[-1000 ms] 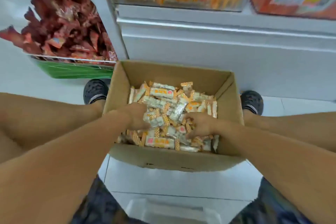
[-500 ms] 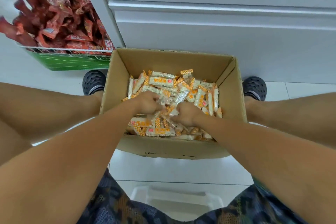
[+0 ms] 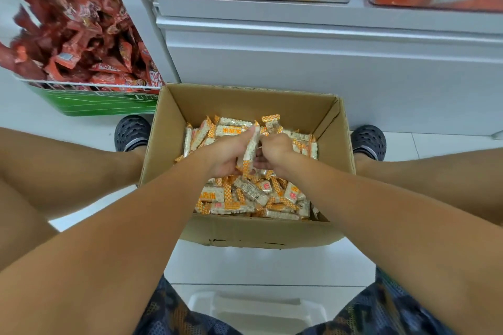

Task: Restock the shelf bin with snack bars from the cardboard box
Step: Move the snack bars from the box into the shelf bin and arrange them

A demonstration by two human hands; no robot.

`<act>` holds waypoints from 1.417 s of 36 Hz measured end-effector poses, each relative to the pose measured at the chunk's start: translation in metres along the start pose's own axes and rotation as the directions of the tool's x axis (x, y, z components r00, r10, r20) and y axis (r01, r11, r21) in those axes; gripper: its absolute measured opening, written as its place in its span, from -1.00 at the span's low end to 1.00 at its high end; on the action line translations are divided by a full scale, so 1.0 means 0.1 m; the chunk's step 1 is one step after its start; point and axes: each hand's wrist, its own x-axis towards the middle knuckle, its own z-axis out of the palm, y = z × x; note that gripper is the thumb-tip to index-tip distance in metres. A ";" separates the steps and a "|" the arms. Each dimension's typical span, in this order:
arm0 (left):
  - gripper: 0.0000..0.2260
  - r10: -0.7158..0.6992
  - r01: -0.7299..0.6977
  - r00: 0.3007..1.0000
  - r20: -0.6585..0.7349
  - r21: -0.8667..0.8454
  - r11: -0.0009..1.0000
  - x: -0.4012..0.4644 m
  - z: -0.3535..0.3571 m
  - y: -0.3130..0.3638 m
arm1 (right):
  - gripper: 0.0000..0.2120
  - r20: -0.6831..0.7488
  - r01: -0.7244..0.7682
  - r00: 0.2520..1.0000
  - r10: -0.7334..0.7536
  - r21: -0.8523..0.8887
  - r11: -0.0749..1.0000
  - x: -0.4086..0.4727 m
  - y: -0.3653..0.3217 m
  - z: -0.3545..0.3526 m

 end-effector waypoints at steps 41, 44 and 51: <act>0.06 0.015 0.020 0.967 -0.254 0.134 0.991 0.07 -0.23 -0.12 | -0.88 0.573 -0.253 0.816 0.077 0.234 0.939 0.04 -0.05 -0.50; -0.02 0.067 -0.019 0.949 -0.308 0.154 0.988 0.16 -0.27 -0.16 | -0.81 0.487 -0.219 0.872 0.048 0.300 0.928 0.13 -0.08 -0.42; -0.12 0.082 -0.062 0.892 -0.445 0.060 0.996 0.20 -0.48 -0.19 | -0.52 0.250 0.079 0.960 0.128 -0.678 0.730 0.11 0.15 -0.09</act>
